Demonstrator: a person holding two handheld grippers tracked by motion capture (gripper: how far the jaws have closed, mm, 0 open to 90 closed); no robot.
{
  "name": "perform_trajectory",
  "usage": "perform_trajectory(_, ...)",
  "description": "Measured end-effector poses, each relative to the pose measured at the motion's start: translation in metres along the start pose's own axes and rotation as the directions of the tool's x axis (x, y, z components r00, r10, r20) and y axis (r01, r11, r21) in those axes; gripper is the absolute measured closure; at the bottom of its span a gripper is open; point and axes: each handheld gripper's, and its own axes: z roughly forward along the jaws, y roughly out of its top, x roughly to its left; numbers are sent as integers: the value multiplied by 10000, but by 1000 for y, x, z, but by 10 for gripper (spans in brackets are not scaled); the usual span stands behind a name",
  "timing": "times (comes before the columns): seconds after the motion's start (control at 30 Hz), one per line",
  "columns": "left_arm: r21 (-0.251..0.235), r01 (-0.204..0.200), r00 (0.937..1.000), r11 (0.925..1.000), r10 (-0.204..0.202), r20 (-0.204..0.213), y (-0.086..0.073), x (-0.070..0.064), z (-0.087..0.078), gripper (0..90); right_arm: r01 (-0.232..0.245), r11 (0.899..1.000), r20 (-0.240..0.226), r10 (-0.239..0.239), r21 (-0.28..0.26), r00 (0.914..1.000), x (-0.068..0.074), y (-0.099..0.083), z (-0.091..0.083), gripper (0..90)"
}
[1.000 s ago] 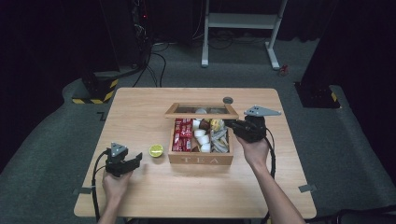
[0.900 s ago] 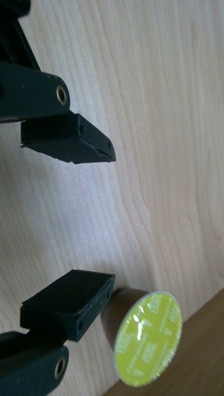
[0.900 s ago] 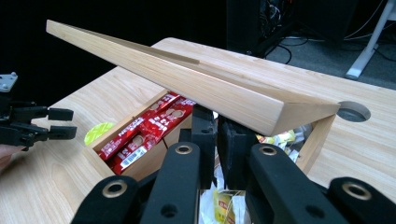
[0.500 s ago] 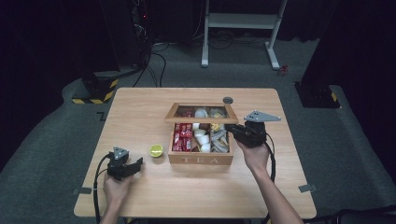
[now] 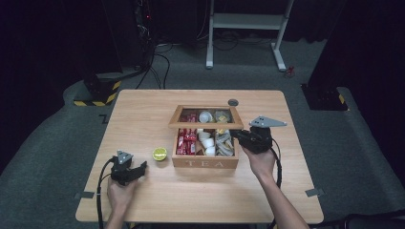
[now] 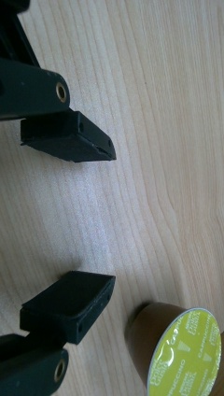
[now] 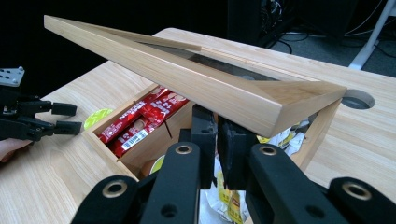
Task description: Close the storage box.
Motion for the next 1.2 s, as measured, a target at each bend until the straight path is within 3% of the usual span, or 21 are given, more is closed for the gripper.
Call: perform_trajectory(1.2,9,-14,10000,10000,13,49,0,-1,1,317,-162,9996,-11,163,236,9999,5,-29,1,861)
